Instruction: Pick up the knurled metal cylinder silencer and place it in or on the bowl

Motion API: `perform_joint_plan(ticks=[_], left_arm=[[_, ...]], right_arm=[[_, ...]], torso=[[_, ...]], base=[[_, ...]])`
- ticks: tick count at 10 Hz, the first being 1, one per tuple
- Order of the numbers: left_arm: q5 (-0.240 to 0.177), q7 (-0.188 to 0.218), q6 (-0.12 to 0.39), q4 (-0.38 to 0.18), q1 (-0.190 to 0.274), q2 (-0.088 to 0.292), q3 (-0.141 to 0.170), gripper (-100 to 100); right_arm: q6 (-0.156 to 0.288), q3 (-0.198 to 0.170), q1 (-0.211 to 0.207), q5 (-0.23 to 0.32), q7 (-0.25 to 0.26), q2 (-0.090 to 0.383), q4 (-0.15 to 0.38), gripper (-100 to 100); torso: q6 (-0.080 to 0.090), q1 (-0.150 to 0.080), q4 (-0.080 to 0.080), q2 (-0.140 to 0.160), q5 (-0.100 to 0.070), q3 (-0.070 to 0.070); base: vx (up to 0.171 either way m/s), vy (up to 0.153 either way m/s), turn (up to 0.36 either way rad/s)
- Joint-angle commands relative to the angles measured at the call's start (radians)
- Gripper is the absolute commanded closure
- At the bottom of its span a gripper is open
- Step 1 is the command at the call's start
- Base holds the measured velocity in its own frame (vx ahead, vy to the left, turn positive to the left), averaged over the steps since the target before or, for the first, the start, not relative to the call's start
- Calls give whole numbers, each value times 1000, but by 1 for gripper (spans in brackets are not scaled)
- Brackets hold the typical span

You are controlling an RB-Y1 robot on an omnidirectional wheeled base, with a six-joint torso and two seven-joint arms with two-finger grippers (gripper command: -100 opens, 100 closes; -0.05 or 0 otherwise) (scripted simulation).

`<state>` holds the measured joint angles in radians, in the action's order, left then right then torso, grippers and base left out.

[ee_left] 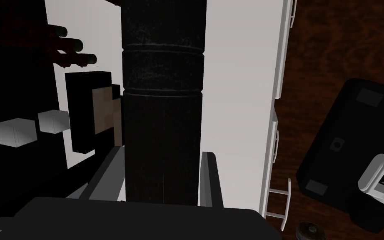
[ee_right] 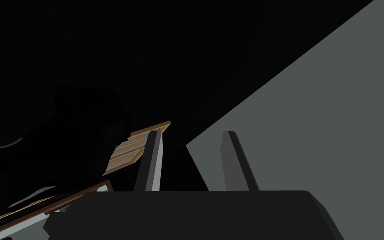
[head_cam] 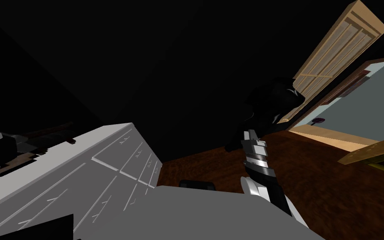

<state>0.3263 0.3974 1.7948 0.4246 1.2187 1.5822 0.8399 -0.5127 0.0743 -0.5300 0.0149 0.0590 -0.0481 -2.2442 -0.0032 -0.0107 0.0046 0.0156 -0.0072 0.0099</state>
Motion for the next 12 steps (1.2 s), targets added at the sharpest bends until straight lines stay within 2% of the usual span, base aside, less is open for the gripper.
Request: perform_joint_plan(ticks=[1, 3, 4, 7, 9, 11, 12], left_arm=[[13, -35, 14, 30, -11, 14, -5, 100], [18, -45, 14, 37, -13, 21, -11, 100], [32, -70, 15, 53, -18, 38, -25, 100], [32, -70, 15, 53, -18, 38, -25, 100], [58, -111, 17, 81, -29, 67, -49, 100], [58, -111, 17, 81, -29, 67, -49, 100], [77, -140, 20, 100, -39, 89, -65, 100]], right_arm=[[0, 0, 0, 0, 0, 0, 0, 0], [0, 0, 0, 0, 0, 0, 0, 0], [0, 0, 0, 0, 0, 0, 0, 0], [0, 0, 0, 0, 0, 0, 0, 0], [0, 0, 0, 0, 0, 0, 0, 0], [0, 0, 0, 0, 0, 0, 0, 0], [0, 0, 0, 0, 0, 0, 0, 0]], torso=[[0, 0, 0, 0, 0, 0], [0, -2, -1, -4, -1, -2], [1, -2, -1, -6, -1, -4], [1, -2, -2, -8, -2, -5], [0, -1, -2, -9, -2, -5], [-1, -5, -1, -7, -4, -4], [0, -3, -1, -9, -4, -5]], base=[[-94, -72, -63], [-42, -61, -16], [-40, -83, -39], [-14, -39, 3], [-27, -75, -11], [-13, -55, 14], [-12, -68, -12]])
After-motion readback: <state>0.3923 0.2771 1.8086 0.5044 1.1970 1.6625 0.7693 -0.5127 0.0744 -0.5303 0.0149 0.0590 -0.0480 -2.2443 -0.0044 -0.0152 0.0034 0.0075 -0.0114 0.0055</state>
